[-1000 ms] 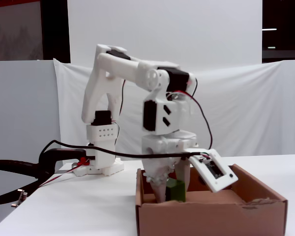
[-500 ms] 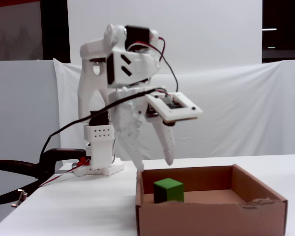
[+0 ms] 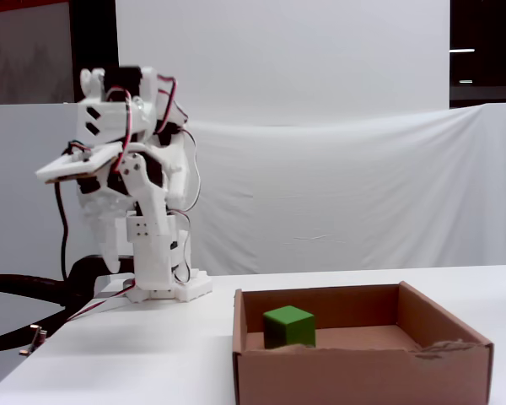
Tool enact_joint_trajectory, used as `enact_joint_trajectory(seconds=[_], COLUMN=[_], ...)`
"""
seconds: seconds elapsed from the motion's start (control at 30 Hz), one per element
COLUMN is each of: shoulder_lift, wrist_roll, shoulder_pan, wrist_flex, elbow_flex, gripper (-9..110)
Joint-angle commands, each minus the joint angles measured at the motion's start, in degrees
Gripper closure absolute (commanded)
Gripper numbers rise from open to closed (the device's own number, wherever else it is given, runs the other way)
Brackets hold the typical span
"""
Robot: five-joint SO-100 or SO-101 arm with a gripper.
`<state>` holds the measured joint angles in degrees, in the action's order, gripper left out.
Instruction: Grasp a green cube and put it in a box.
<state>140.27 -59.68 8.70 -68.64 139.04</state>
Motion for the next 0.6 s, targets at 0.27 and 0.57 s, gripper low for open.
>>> enact_joint_trajectory(seconds=[0.27,0.57], shoulder_lift=[32.8,42.2], wrist_roll=[6.3,7.2], shoulder_pan=[0.9,2.3], wrist_flex=[-2.2,-1.3], elbow_flex=[19.9,30.7], gripper=[80,80])
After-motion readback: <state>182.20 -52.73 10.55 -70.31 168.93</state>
